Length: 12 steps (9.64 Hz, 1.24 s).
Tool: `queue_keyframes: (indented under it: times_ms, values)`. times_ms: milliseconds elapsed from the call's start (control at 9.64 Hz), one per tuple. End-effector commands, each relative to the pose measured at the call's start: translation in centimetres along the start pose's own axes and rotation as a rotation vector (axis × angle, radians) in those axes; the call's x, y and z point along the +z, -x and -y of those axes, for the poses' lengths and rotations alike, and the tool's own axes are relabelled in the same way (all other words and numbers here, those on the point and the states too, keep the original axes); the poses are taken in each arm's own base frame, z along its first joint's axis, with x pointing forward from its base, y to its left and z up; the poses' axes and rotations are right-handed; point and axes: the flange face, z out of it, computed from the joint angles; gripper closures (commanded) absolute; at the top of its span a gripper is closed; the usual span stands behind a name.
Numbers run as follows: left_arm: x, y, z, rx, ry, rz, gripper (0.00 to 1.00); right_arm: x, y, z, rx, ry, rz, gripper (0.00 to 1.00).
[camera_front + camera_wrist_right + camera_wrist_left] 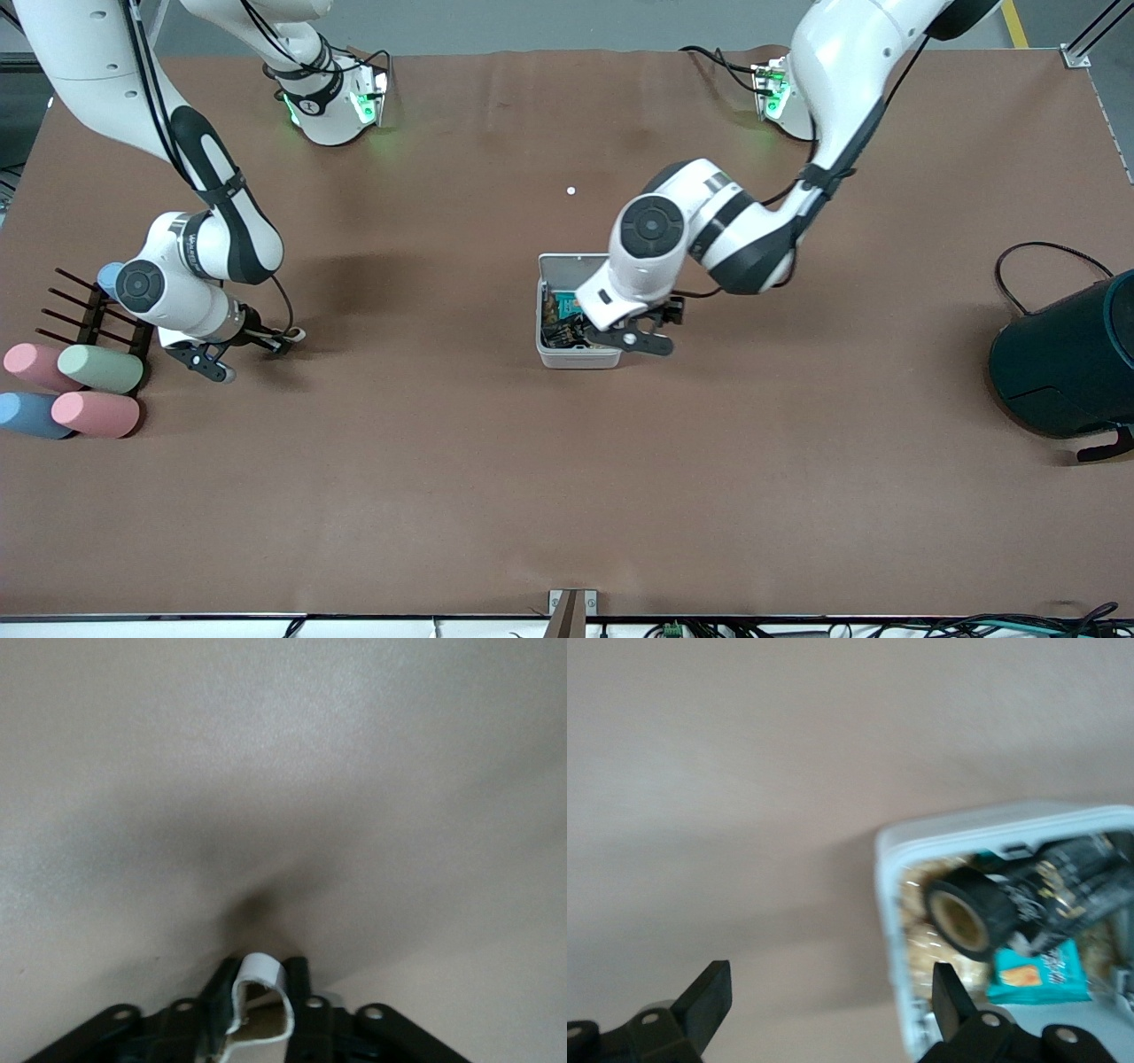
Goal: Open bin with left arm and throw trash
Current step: 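Withdraw the left gripper to rest while the right gripper lifts the band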
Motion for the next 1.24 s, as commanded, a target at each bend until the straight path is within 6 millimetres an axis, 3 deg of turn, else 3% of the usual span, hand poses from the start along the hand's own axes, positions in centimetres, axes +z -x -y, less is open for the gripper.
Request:
queue_keyframes:
  times_ms: [0,104,311,519,726,830,933,1037,1141]
  values:
    - [-7.1,-1.8,7.4,-0.103,-0.018,-0.039,0.00,-1.8,0.7,0.0,0.036,0.021,0.080,0.99]
    - [-10.0,-2.6,11.9,-0.180,-0.009,-0.053,0.00,-3.3,0.8,1.3,0.080,0.035,0.103,1.00]
    - [-16.1,-1.6,18.5,-0.233,-0.021,-0.038,0.00,-7.1,1.4,6.4,0.224,0.073,0.119,1.00]
    - [-20.3,0.4,24.6,-0.262,-0.042,-0.028,0.00,-12.0,3.7,14.3,0.381,0.091,0.087,1.00]
    - [-25.2,3.5,29.1,-0.221,-0.010,-0.047,0.00,-18.0,7.1,21.9,0.518,0.024,0.112,0.99]
    - [-26.2,4.5,31.3,-0.228,-0.001,-0.040,0.00,-20.6,9.4,25.8,0.548,-0.029,0.100,0.99]
    - [-25.9,6.3,33.8,-0.199,0.013,-0.010,0.00,-21.8,11.3,28.9,0.582,-0.069,0.092,0.99]
    - [-25.6,9.5,34.2,-0.181,0.027,0.008,0.00,-23.0,12.8,31.4,0.581,-0.129,0.108,0.99]
    - [-25.3,10.8,34.1,-0.180,0.022,0.010,0.00,-23.2,15.6,34.3,0.569,-0.189,0.146,0.98]
